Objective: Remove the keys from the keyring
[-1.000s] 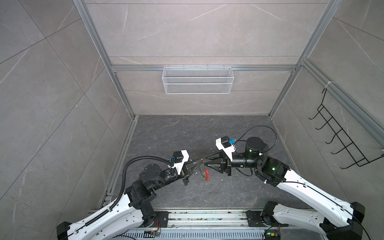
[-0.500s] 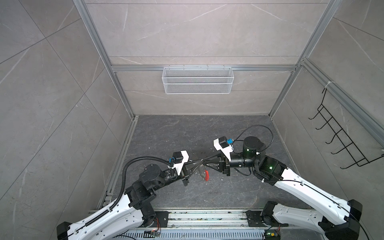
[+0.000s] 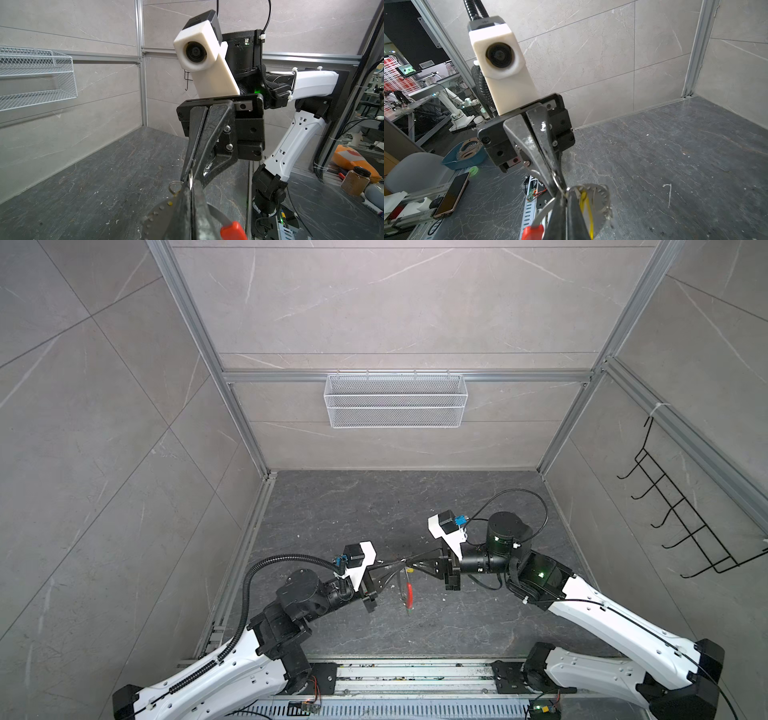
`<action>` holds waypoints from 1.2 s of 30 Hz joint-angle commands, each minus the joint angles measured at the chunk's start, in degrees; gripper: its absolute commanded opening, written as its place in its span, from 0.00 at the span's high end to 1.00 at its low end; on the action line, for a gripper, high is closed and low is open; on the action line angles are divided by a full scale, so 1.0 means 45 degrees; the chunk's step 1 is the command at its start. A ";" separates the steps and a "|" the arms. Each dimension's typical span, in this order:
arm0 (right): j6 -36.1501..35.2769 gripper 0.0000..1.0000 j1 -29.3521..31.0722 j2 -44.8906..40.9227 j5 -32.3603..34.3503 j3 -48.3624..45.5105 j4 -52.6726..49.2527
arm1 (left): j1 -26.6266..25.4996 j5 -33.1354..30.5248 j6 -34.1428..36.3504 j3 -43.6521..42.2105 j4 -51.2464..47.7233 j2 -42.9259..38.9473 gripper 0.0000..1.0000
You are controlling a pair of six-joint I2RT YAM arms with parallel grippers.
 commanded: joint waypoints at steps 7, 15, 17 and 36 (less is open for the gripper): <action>0.0175 1.00 0.0047 0.0216 0.0248 0.0541 -0.1208 | -0.0022 -0.0542 -0.0444 0.0539 -0.0323 0.0109 0.66; -0.0633 1.00 0.0048 0.0355 0.1709 0.1714 -0.4456 | -0.0033 -0.1503 -0.0768 0.1107 -0.2085 -0.0139 0.58; -0.0819 1.00 0.0048 0.0488 0.1892 0.2029 -0.5173 | -0.0031 -0.1391 -0.0770 0.1384 -0.2642 -0.0034 0.58; -0.1559 1.00 0.0048 0.0378 0.3146 0.2891 -0.7926 | 0.0292 0.1877 -0.0877 0.2882 -0.4246 0.2201 0.75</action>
